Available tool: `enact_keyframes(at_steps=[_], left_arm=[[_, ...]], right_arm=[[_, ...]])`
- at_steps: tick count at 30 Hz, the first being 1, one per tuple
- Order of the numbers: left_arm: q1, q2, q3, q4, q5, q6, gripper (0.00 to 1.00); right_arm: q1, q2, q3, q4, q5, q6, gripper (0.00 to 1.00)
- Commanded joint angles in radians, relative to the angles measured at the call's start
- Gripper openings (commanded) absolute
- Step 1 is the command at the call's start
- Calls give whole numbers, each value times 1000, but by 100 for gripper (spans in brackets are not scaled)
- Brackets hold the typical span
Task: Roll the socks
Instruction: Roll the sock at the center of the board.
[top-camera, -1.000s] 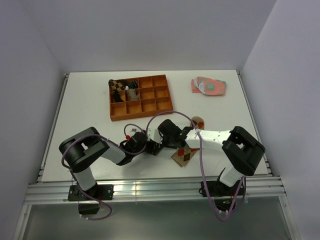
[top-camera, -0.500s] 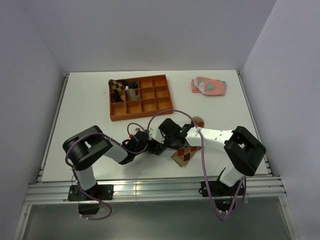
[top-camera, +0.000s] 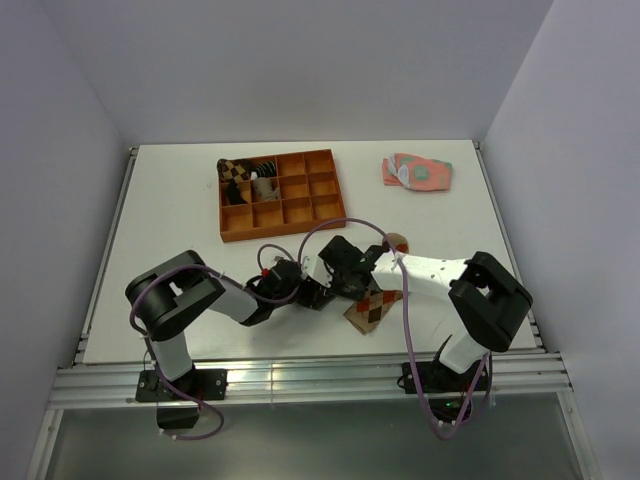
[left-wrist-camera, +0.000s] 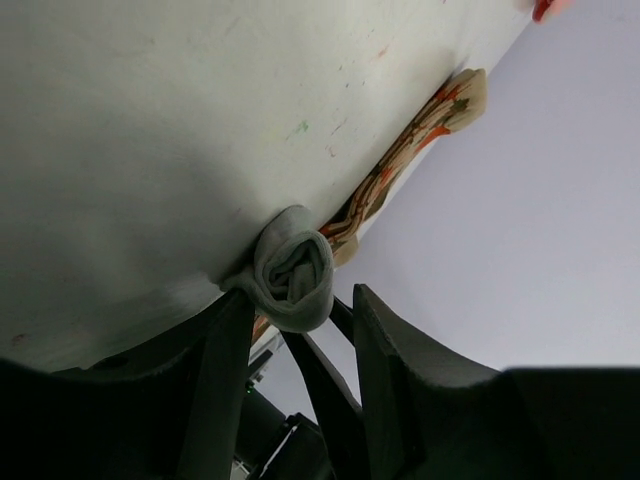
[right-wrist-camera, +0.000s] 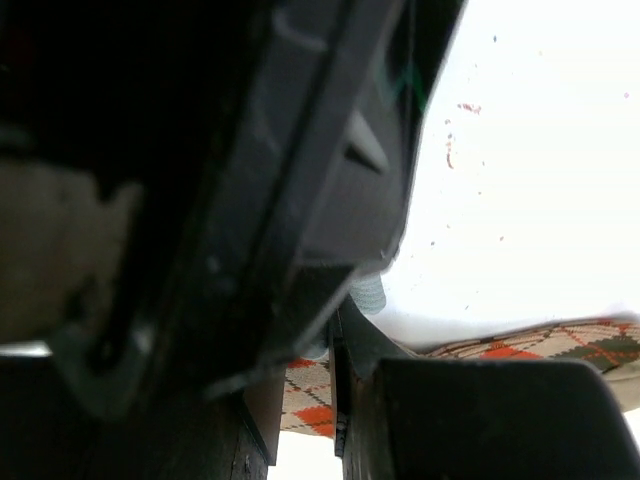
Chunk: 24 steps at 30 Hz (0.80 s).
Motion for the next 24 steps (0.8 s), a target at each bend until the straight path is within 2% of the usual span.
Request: enact_keyframes(at_steps=[1,8,13,18,21,24], left_arm=[[-27,22,67,-246,-18,38,49],[-15,22,168,-430,-25,107,41],[-15,45,208,-489,-25,134,40],[-15,68,243,-521,-21,160,36],[-15,89,271,-535,-9,183,31],[-16,105,280,-535,4,194,20]], right_arm=[[37,-13,85,201,-151,9,0],[39,-18,90,195,-157,7,0],[39,-9,87,201,-154,6,0],[39,2,88,205,-151,3,0],[39,8,88,210,-146,1,0],[37,13,90,213,-143,1,0]])
